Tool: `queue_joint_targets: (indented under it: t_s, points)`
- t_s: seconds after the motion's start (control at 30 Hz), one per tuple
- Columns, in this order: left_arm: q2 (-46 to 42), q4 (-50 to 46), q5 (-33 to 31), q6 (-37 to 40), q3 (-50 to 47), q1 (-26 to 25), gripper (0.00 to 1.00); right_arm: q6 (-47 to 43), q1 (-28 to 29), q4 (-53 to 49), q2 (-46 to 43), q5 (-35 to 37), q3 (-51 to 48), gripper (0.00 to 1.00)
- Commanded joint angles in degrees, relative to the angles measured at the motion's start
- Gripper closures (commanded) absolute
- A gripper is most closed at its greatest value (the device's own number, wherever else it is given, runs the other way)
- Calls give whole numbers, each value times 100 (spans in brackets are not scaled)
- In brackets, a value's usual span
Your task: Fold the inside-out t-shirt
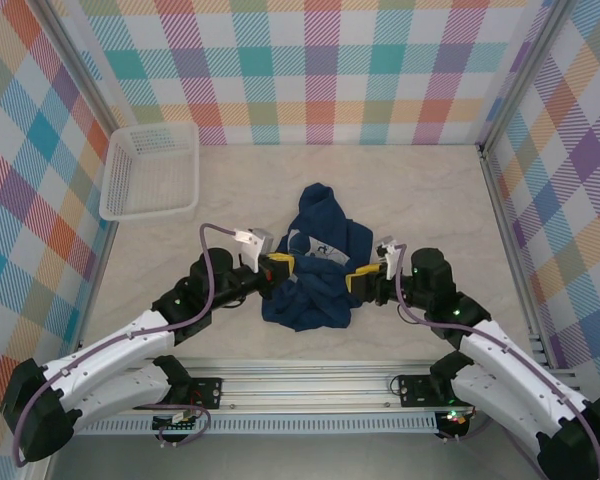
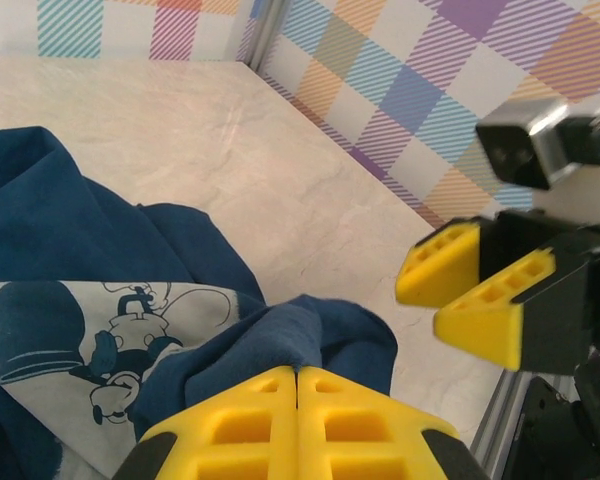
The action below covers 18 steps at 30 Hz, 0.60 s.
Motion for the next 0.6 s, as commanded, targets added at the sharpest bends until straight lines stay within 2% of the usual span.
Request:
queue_joint_targets:
  t_s: [0.0, 0.13, 0.33, 0.57]
  points:
    - [53, 235, 197, 174, 50, 43, 100, -412, 390, -297, 166, 390, 449, 55]
    - [106, 117, 254, 185, 132, 37, 100, -955, 945, -464, 688, 756, 927, 59]
    - [125, -42, 220, 176, 234, 47, 100, -1588, 1255, -774, 1181, 578, 1190, 74]
    - [195, -95, 251, 176, 303, 41, 100, -1862, 1493, -866, 1545, 791, 1174, 79]
